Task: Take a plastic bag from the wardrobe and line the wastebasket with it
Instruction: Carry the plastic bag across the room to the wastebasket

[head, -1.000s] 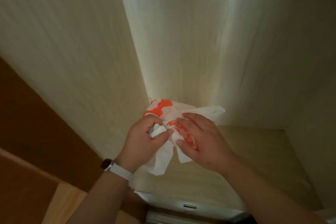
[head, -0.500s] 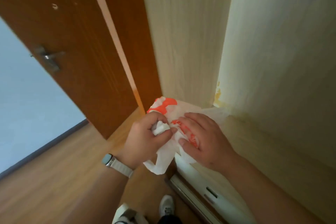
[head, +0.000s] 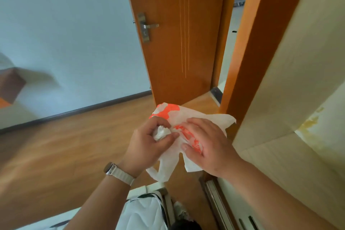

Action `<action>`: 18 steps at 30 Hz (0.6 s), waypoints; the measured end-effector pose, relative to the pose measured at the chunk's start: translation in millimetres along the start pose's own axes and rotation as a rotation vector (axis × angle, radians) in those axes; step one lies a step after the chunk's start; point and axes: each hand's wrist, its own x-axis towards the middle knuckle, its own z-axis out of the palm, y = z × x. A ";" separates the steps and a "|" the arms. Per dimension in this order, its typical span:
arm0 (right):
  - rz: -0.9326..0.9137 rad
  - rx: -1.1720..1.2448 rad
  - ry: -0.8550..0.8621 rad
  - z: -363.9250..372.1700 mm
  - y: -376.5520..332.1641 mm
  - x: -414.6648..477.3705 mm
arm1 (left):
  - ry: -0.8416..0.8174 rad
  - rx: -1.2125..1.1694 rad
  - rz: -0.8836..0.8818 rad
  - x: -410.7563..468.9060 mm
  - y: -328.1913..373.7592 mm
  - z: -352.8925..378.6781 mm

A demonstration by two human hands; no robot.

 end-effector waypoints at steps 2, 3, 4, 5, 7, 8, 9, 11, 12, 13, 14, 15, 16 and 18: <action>-0.021 -0.001 -0.018 5.6 4.4 20.2 | 0.033 -0.005 -0.020 11.7 -12.0 -4.7; -0.028 -0.003 -0.017 7.6 7.5 30.6 | 0.044 -0.009 -0.029 19.5 -17.2 -5.9; -0.031 -0.006 -0.018 9.5 10.6 41.3 | 0.053 -0.013 -0.042 28.1 -23.0 -7.0; -0.032 -0.011 -0.025 11.4 13.5 51.9 | 0.062 -0.015 -0.055 36.8 -28.5 -8.3; -0.037 -0.020 -0.050 15.9 20.3 74.2 | 0.085 -0.022 -0.080 53.4 -40.2 -11.7; -0.040 -0.025 -0.062 18.7 23.5 86.2 | 0.096 -0.032 -0.092 61.6 -45.8 -14.2; -0.042 -0.031 -0.069 20.5 25.9 96.5 | 0.100 -0.041 -0.101 68.5 -49.9 -16.6; -0.049 -0.047 -0.072 26.2 29.3 121.0 | 0.114 -0.042 -0.120 84.5 -61.0 -25.3; -0.056 -0.057 -0.078 30.2 30.0 134.2 | 0.125 -0.038 -0.136 92.7 -68.1 -31.1; -0.067 -0.069 -0.084 34.2 30.0 147.9 | 0.137 -0.033 -0.156 101.3 -76.1 -37.8; -0.082 -0.082 -0.089 38.9 29.9 161.5 | 0.149 -0.029 -0.173 109.7 -83.8 -44.6; -0.098 -0.094 -0.090 43.7 29.5 174.2 | 0.160 -0.023 -0.183 117.1 -90.5 -51.1; -0.114 -0.099 -0.093 48.9 29.1 186.8 | 0.172 -0.017 -0.189 123.9 -96.2 -57.6; -0.145 -0.090 -0.110 58.7 26.4 209.1 | 0.202 -0.008 -0.189 134.0 -103.2 -70.5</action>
